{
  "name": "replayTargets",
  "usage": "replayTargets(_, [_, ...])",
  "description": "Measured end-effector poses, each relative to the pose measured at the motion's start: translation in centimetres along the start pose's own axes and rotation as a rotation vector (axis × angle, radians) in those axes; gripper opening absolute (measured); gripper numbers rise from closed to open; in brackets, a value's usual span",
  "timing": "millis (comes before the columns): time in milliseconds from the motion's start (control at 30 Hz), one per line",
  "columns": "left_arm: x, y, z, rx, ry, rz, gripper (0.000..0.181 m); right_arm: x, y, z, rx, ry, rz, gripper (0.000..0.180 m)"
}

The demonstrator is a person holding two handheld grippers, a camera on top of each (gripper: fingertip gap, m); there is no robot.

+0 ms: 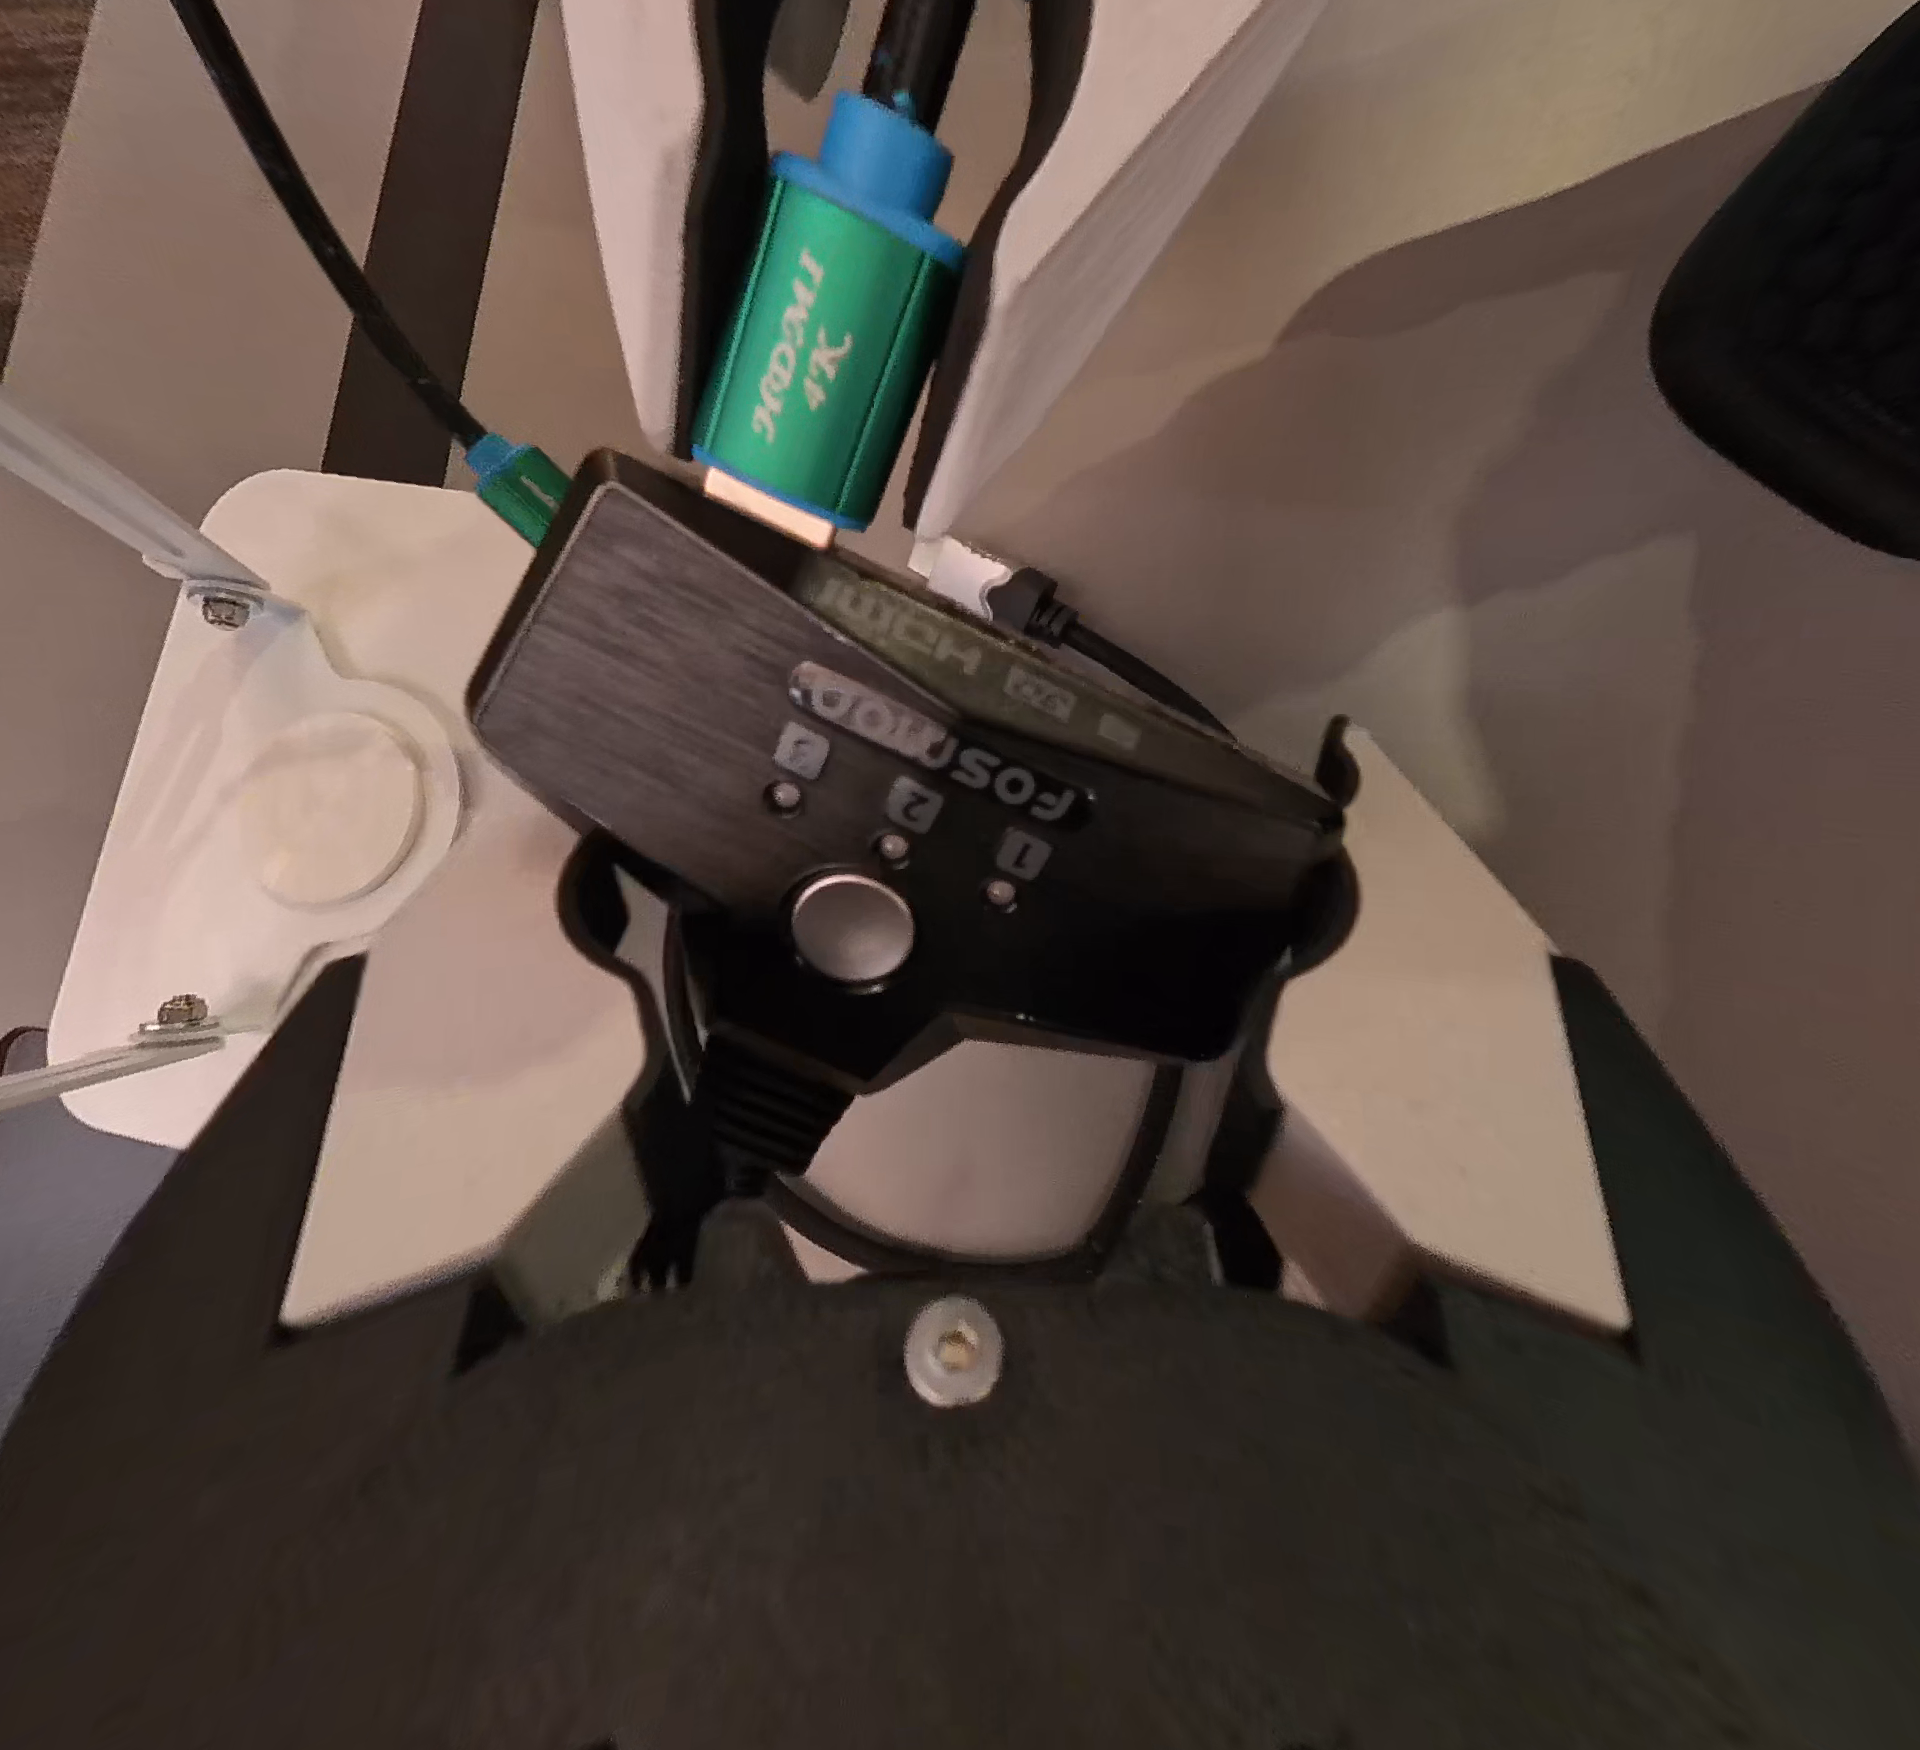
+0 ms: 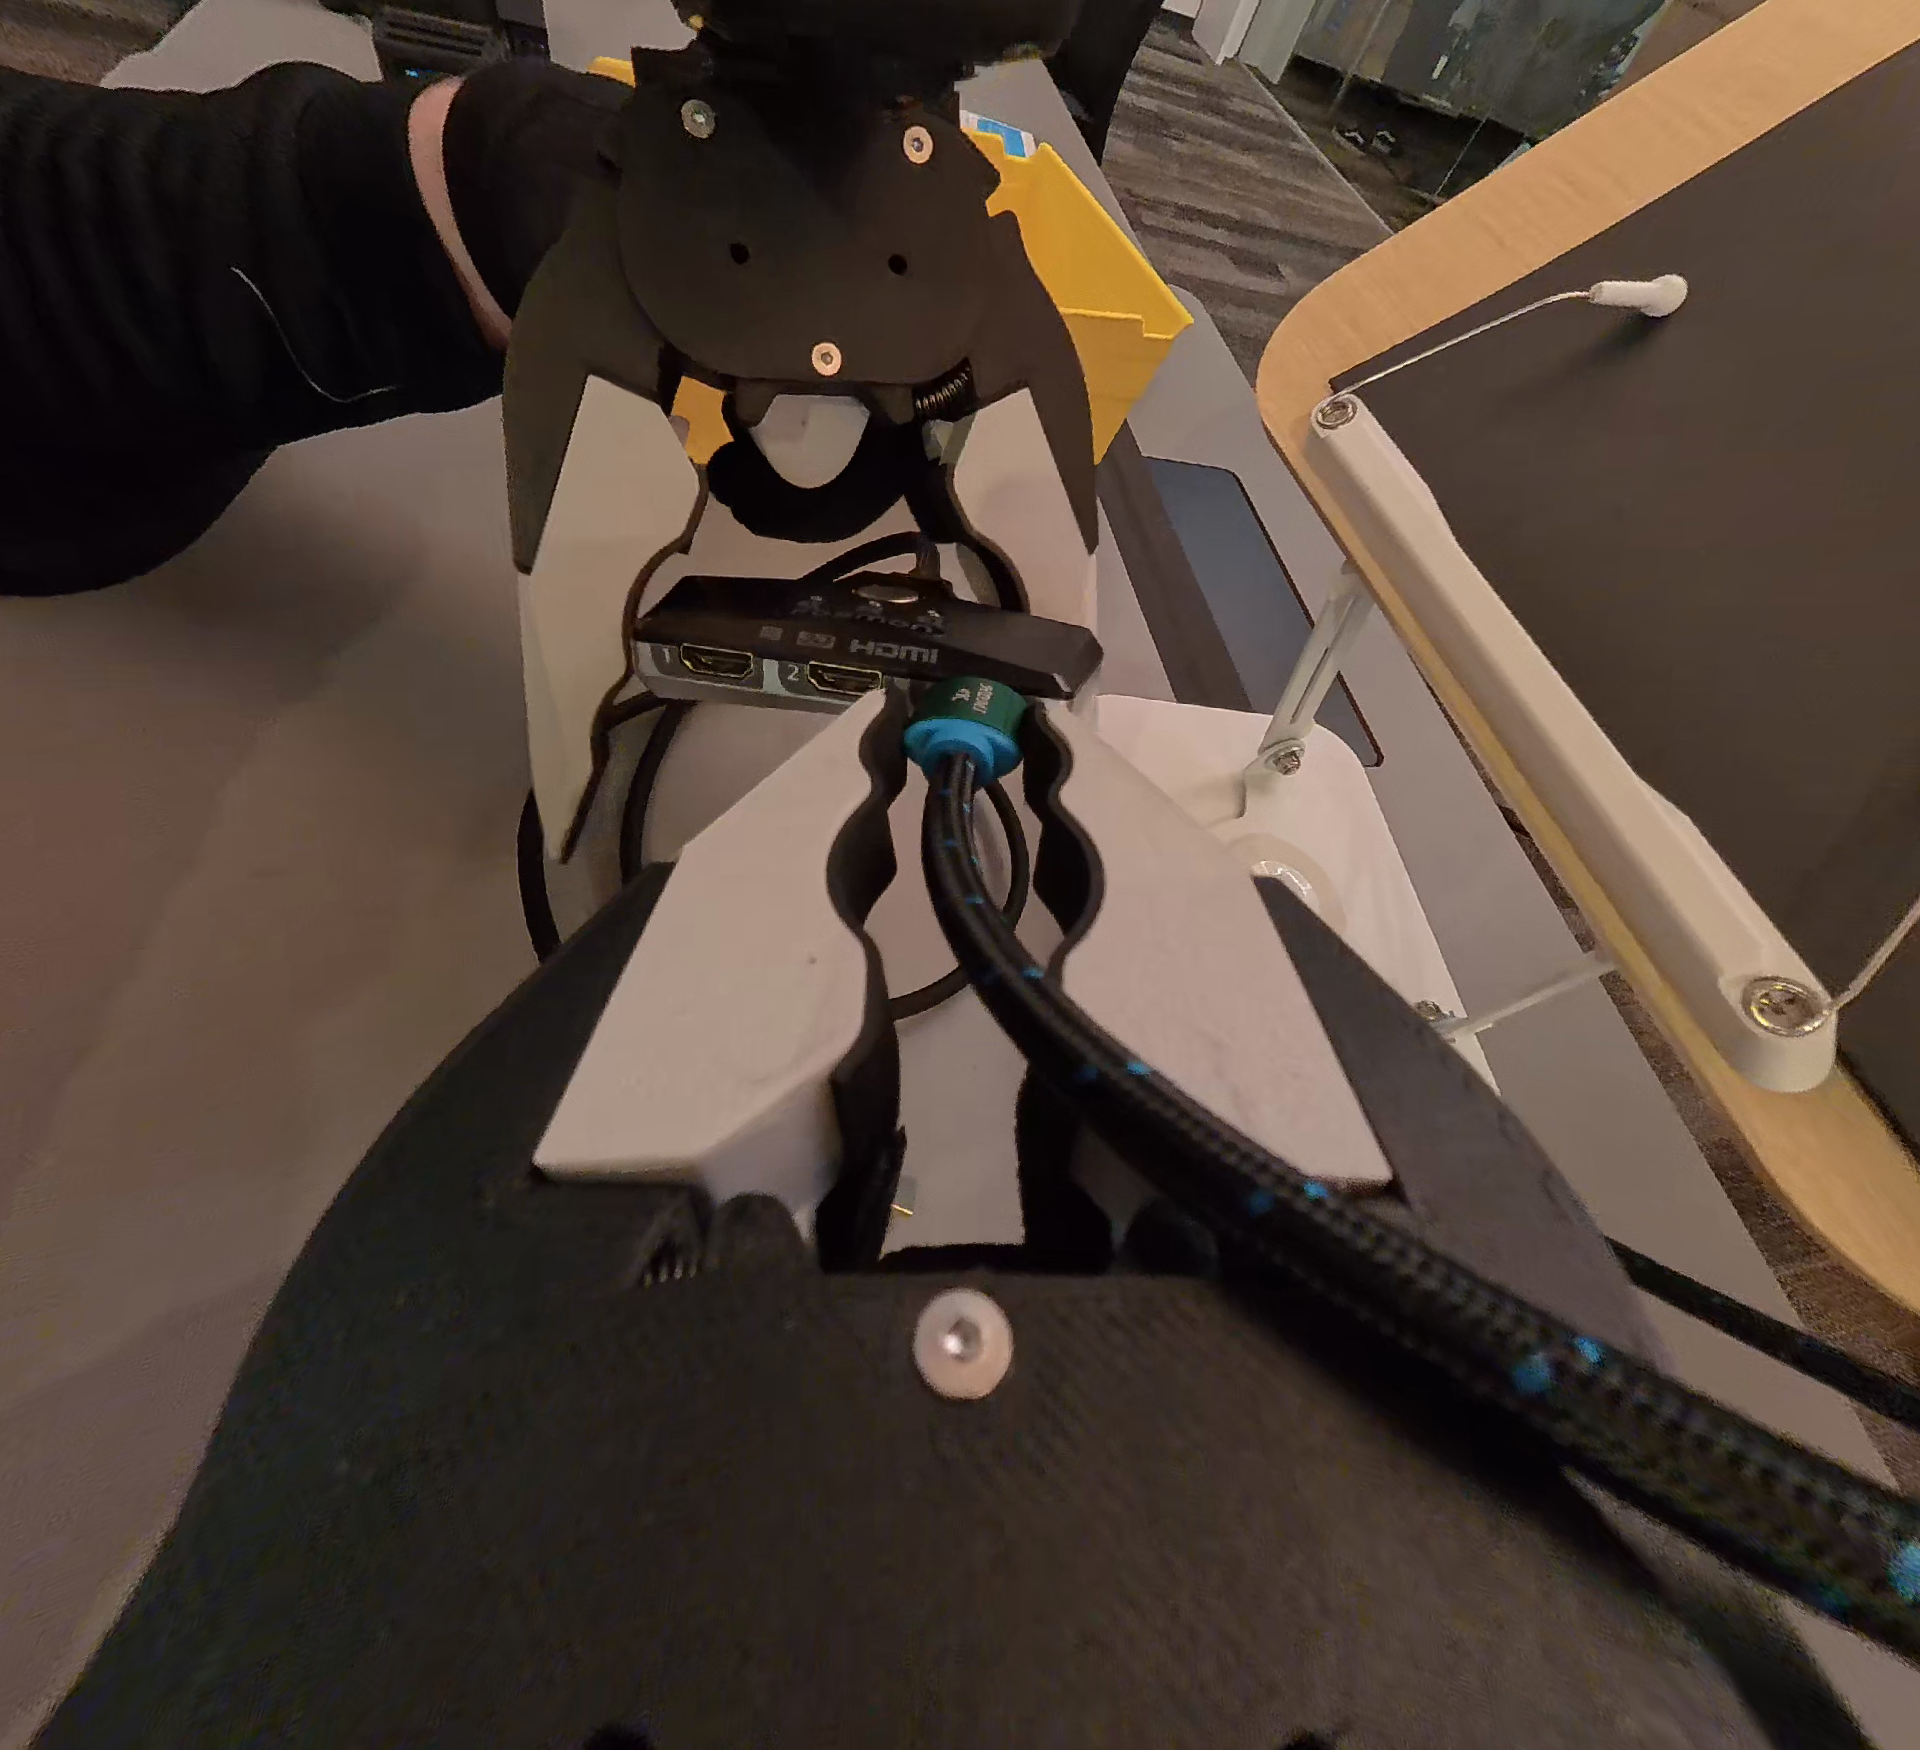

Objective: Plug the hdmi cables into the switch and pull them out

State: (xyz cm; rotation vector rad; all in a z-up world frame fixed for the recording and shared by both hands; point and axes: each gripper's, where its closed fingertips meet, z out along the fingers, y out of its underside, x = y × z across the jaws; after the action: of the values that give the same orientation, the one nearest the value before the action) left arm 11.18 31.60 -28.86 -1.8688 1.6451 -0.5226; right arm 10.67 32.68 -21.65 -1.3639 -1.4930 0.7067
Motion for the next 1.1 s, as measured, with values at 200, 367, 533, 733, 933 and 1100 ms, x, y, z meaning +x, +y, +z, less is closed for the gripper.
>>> replayTargets(200, [0.1, 0.0, 0.1, -0.020, -0.028, 0.024, 0.158, -0.6, 0.1, 0.5, 0.011, -0.029, -0.002, 0.020])
replayTargets(367, [0.4, 0.8, 0.9, -0.055, 0.008, -0.003, 0.155, -0.9, -0.3, 0.9, 0.001, -0.024, -0.037, 0.019])
replayTargets(533, [0.4, 1.7, 1.0, -0.111, 0.016, -0.023, 0.141, -0.7, 0.1, 1.0, -0.020, -0.005, -0.050, 0.020])
replayTargets(733, [-0.1, 1.6, 1.0, -0.089, 0.006, -0.029, 0.127, -0.1, 0.3, 0.8, -0.041, 0.034, -0.042, 0.021])
replayTargets(933, [-0.4, 2.0, 1.3, -0.102, -0.007, -0.028, 0.125, 0.1, 0.6, 1.1, -0.056, 0.040, 0.002, 0.021])
replayTargets(1100, [-0.2, 2.0, 1.6, -0.107, 0.002, -0.030, 0.123, 0.0, 0.4, 1.0, -0.081, 0.056, 0.019, 0.022])
